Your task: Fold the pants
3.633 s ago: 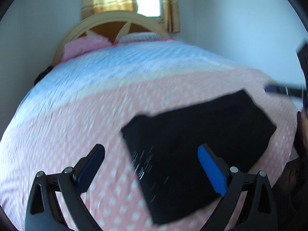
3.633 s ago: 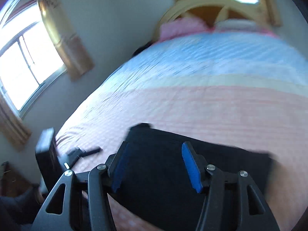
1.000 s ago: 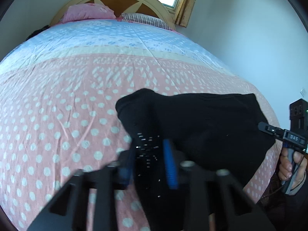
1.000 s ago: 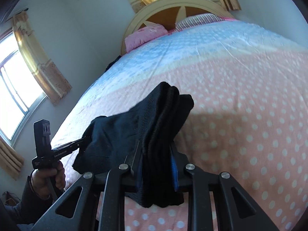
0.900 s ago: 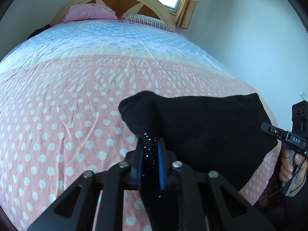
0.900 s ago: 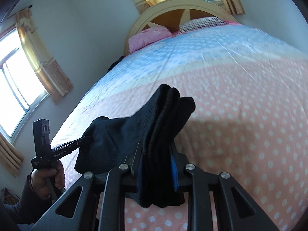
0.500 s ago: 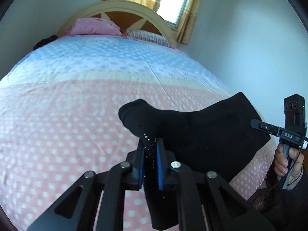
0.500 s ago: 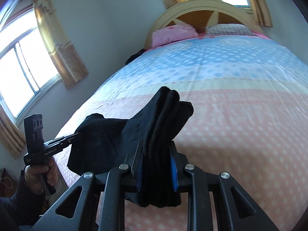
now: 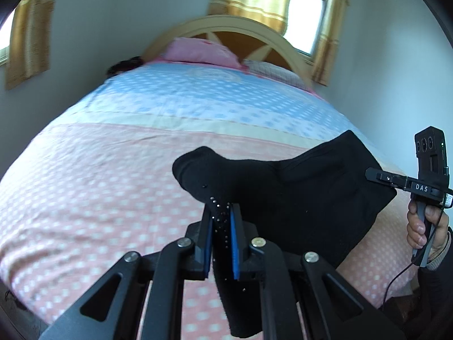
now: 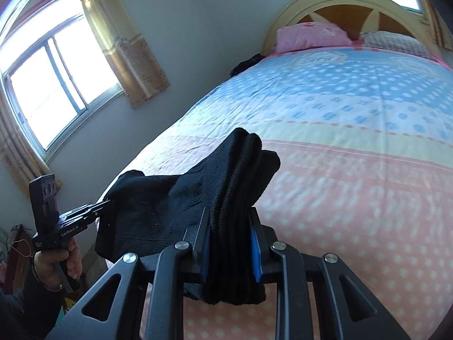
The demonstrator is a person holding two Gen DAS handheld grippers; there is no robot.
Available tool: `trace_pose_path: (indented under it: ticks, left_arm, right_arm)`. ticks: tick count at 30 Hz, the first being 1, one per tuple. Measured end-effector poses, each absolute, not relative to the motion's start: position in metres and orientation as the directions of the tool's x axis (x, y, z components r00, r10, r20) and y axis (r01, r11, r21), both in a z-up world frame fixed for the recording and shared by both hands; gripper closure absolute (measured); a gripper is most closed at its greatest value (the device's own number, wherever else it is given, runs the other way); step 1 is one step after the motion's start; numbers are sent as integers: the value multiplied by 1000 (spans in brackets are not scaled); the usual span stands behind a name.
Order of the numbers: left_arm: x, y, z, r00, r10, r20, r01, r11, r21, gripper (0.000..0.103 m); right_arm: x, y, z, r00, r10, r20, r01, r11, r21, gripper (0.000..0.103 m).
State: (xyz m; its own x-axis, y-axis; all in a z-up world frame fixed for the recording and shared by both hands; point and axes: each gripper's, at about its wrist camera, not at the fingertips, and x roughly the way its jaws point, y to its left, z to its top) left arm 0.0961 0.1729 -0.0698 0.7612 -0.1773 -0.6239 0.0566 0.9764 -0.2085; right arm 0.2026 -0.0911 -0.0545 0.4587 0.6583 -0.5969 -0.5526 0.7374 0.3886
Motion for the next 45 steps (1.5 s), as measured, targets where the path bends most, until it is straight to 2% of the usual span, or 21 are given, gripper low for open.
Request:
trace_pose_path:
  ticks: [13, 21, 37, 43, 45]
  left_arm:
    - [96, 232, -103, 765, -84, -638, -71, 975, -212, 91]
    - [97, 241, -120, 749, -92, -656, -76, 972, -222, 91]
    - [96, 241, -135, 737, -61, -673, -73, 983, -168, 90]
    - [95, 239, -139, 739, -45, -672, -69, 988, -141, 84]
    - [94, 238, -140, 739, -34, -673, -73, 989, -130, 76]
  right_arm:
    - [227, -47, -93, 407, 626, -665, -542, 751, 377, 79]
    - [236, -47, -103, 401, 611, -682, -522, 764, 378, 79]
    - [246, -45, -116, 398, 581, -710, -493, 788, 369, 79]
    - [246, -45, -118, 407, 566, -717, -484, 799, 356, 77]
    - [245, -44, -119, 422, 548, -723, -480, 811, 334, 74]
